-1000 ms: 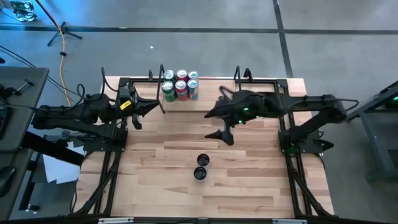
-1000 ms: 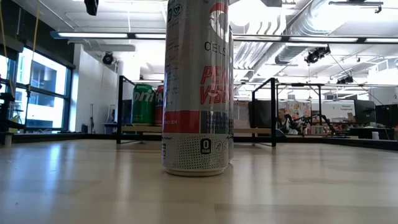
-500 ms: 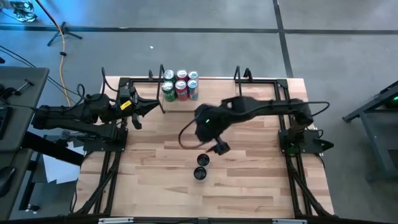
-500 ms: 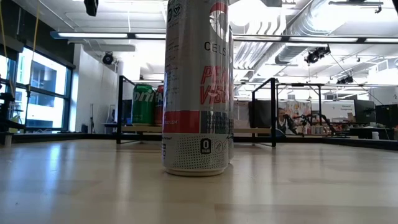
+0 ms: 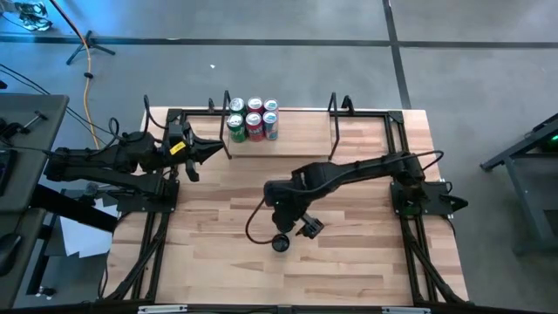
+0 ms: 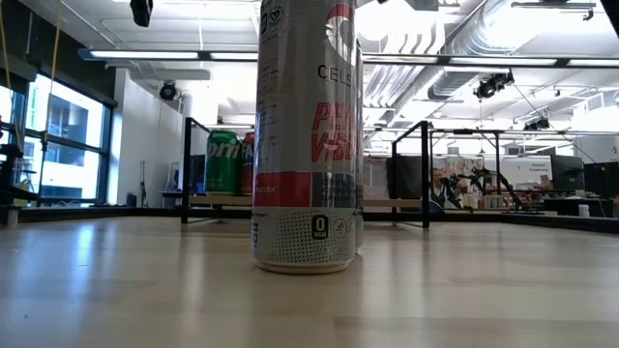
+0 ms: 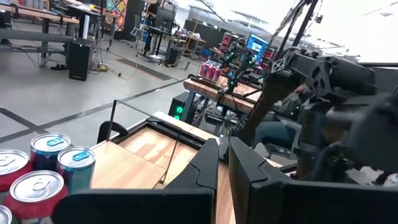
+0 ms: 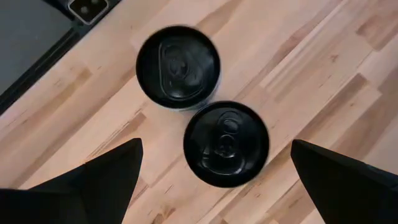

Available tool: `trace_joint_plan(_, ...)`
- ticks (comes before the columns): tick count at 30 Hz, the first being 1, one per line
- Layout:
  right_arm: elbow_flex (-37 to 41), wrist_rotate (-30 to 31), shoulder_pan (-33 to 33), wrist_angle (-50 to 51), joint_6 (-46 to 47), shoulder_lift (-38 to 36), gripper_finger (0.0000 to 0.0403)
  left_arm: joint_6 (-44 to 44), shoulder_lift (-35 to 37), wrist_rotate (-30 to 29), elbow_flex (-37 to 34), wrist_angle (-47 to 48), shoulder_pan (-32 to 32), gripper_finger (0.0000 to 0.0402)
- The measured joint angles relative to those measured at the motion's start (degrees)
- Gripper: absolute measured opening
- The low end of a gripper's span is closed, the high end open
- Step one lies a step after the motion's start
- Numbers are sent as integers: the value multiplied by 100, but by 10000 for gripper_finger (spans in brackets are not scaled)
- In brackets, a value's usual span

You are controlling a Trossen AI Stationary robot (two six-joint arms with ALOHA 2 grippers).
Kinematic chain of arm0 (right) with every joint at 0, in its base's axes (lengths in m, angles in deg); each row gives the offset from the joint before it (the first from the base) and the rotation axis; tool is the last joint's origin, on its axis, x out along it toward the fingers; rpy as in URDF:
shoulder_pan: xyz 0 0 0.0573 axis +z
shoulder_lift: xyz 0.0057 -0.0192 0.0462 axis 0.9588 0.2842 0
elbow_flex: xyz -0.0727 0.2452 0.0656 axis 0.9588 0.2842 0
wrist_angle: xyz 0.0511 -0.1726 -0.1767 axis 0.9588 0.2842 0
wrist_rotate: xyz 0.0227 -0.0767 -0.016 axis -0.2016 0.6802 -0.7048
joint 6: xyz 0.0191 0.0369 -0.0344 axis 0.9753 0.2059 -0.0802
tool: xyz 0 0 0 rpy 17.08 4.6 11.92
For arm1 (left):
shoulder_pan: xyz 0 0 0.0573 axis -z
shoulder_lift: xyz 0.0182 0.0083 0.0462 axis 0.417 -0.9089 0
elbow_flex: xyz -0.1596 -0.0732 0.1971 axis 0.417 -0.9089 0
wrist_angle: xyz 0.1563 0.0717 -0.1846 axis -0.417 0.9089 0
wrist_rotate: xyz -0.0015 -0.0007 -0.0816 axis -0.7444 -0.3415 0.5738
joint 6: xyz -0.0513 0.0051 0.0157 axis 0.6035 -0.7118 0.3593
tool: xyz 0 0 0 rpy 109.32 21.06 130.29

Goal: Place canned beverage on shelf
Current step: Put the top white pink soda can on the shelf

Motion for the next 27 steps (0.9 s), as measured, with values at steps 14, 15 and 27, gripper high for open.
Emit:
trace_joint_plan(14, 13, 509, 23, 33, -108, 313, 397, 2, -1, 0, 0, 27, 0, 0)
trace_joint_plan(15, 14, 509, 23, 55, -149, 321, 397, 2, -1, 0, 0, 27, 0, 0)
trace_joint_plan(27, 15, 463, 25, 58, -324, 353, 375, 2, 1, 0, 0, 23, 2, 0)
